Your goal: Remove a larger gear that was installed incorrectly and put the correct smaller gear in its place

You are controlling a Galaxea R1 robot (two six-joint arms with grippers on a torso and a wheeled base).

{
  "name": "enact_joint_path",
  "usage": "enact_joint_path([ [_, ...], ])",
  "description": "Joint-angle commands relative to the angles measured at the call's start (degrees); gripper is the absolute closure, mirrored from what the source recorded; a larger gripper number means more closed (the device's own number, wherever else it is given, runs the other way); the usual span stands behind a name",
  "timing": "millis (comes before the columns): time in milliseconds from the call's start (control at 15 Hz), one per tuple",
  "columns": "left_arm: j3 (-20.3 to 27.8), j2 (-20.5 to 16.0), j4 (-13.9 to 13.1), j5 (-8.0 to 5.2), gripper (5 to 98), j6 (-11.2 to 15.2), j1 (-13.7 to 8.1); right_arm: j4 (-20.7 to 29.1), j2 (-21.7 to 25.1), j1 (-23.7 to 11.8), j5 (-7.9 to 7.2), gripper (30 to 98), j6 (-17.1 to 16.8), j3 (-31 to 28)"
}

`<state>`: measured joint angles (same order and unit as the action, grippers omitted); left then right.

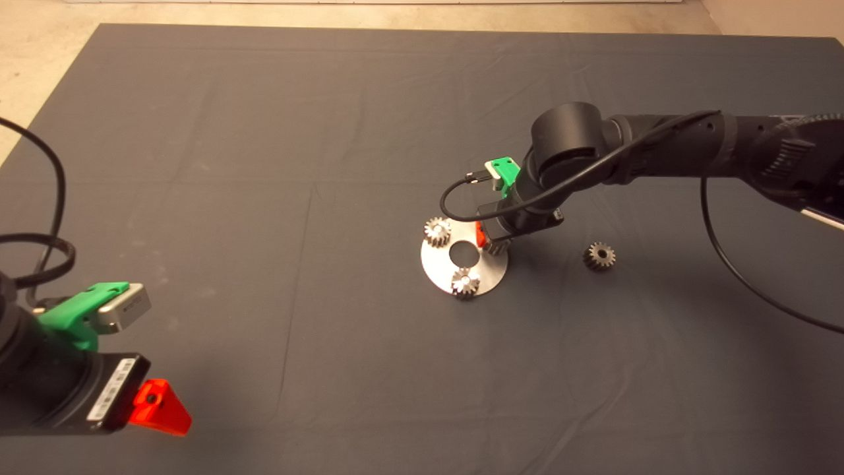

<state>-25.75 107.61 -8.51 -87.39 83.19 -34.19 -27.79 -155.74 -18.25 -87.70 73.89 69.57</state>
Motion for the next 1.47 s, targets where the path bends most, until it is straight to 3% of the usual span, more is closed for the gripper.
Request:
enact_joint_path([
  [0,0.6,-0.1,0.3,-7.61,5.4,-0.1,-0.8,-2.7,-0.4,-1.2,-5.91,48.8,-0.2,0.0],
  [467,0.5,-0.1,0.3,-7.61,5.4,-0.1,-0.8,-2.7,-0.6,-1.3,-5.9,53.3,-0.1,-0.2],
  [1400,0.6,-0.2,0.3,-7.61,5.4,-0.1,-0.8,-2.7,-0.7,-1.3,-5.82,70.0,-0.1,-0.5],
])
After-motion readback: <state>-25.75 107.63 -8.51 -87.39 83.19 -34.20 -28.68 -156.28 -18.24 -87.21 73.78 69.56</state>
